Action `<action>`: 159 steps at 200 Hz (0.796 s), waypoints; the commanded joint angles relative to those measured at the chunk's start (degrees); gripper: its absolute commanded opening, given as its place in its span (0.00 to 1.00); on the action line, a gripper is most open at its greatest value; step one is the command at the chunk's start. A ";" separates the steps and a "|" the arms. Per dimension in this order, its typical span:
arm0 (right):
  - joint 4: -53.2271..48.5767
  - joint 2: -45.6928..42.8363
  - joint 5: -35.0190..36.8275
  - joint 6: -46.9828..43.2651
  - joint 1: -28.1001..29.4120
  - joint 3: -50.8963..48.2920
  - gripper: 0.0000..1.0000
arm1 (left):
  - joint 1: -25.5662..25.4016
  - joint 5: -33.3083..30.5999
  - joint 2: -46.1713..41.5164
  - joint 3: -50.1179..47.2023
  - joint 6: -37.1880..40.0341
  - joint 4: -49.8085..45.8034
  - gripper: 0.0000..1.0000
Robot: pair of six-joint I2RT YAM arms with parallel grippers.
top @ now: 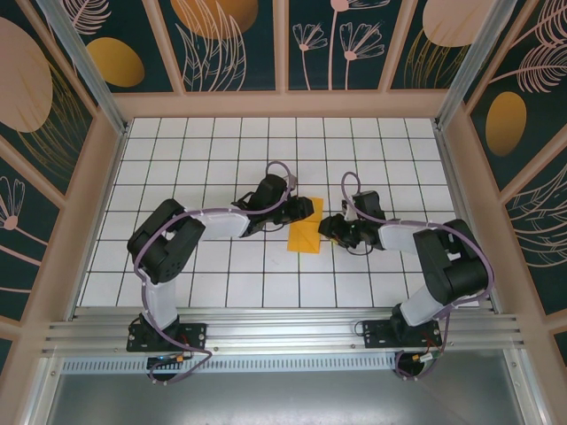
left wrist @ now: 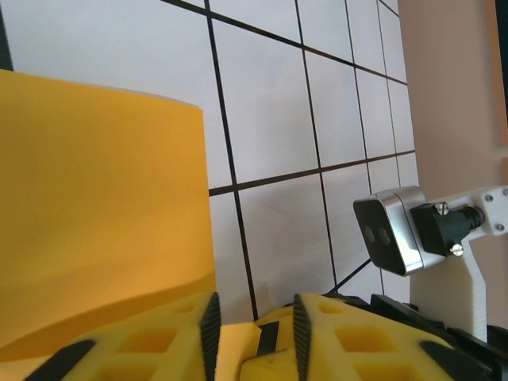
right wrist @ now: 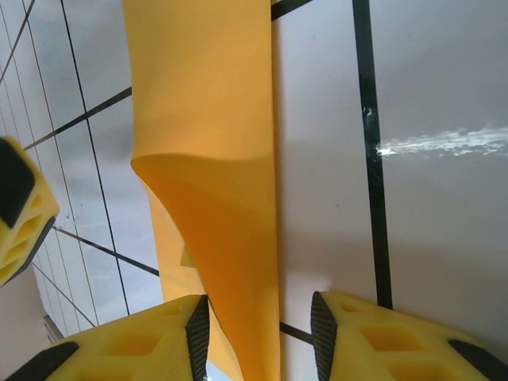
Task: Fold a paper plane with a square sheet of paper (pick it up from the middle)
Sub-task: Fold the triangle a second time at the center of the table.
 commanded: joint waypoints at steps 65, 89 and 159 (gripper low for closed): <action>2.14 3.39 -1.43 0.49 0.10 2.36 0.36 | -0.01 2.37 3.28 0.02 0.13 -1.34 0.21; 2.17 4.80 -0.75 1.03 0.34 2.50 0.36 | 0.04 1.41 4.18 0.29 0.00 -2.62 0.20; 2.64 5.31 -1.44 1.77 0.64 2.84 0.33 | -0.02 -1.71 5.77 0.22 0.00 -5.23 0.17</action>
